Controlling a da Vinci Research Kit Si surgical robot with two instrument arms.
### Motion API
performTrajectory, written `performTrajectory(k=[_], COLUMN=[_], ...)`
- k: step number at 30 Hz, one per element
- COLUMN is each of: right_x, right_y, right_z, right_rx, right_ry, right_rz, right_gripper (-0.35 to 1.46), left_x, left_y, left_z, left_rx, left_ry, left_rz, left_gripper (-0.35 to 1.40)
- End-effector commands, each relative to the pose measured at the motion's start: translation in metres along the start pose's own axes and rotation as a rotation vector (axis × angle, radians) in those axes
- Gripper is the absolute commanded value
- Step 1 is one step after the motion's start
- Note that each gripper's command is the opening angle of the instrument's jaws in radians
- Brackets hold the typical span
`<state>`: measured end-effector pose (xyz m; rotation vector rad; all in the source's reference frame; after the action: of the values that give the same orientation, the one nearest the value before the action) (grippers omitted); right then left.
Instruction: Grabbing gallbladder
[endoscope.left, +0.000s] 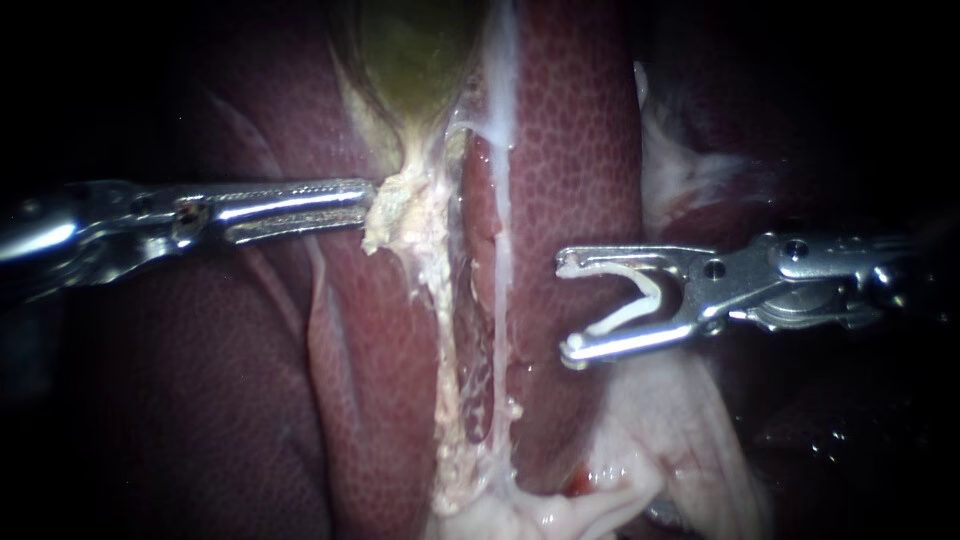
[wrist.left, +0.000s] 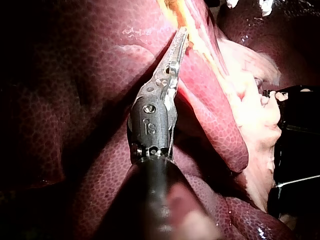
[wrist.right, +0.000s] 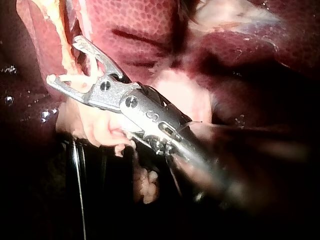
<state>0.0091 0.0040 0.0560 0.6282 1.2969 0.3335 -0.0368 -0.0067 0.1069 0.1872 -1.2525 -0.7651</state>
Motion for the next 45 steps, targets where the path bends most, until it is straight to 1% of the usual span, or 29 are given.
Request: performTrajectory(k=[1, 12, 17, 19, 23, 25, 28, 32, 34, 38, 40, 45], right_x=[0.0, 0.0, 0.0, 0.0, 0.0, 0.0, 0.0, 0.0, 0.0, 0.0, 0.0, 0.0001], right_y=[0.0, 0.0, 0.0, 0.0, 0.0, 0.0, 0.0, 0.0, 0.0, 0.0, 0.0, -0.0001], right_z=[0.0, 0.0001, 0.0, 0.0, 0.0, 0.0, 0.0, 0.0, 0.0, 0.0, 0.0, 0.0001], right_rx=[0.0, 0.0, 0.0, 0.0, 0.0, 0.0, 0.0, 0.0, 0.0, 0.0, 0.0, 0.0], right_ry=[0.0, 0.0, 0.0, 0.0, 0.0, 0.0, 0.0, 0.0, 0.0, 0.0, 0.0, 0.0], right_rz=[0.0, 0.0, 0.0, 0.0, 0.0, 0.0, 0.0, 0.0, 0.0, 0.0, 0.0, 0.0], right_gripper=[0.58, 0.58, 0.59, 0.59, 0.59, 0.59, 0.59, 0.59, 0.59, 0.59, 0.59, 0.59], left_x=[0.0, -0.0002, -0.0005, -0.0007, -0.0011, -0.0012, -0.0016, -0.0023, -0.0025, -0.0027, -0.0027, -0.0024], left_y=[0.0, -0.0004, -0.0005, -0.0006, -0.0005, -0.0005, -0.0004, -0.0004, -0.0006, -0.0011, -0.0013, -0.0019], left_z=[0.0, -0.0001, -0.0007, -0.0011, -0.0018, -0.0023, -0.003, -0.0039, -0.004, -0.0037, -0.0034, -0.002], left_rx=[0.0, -0.001, 0.001, 0.003, 0.007, 0.009, 0.013, 0.017, 0.017, 0.014, 0.019, 0.024], left_ry=[0.0, 0.0, 0.001, 0.001, 0.002, 0.002, 0.006, -0.008, -0.008, -0.017, -0.017, -0.019], left_rz=[0.0, 0.0, -0.001, -0.002, -0.004, -0.005, -0.007, -0.01, -0.011, -0.011, -0.011, -0.008], left_gripper=[-0.35, -0.35, -0.35, -0.28, 0.02, 0.07, 0.22, 0.37, 0.44, 0.51, 0.51, 0.52])
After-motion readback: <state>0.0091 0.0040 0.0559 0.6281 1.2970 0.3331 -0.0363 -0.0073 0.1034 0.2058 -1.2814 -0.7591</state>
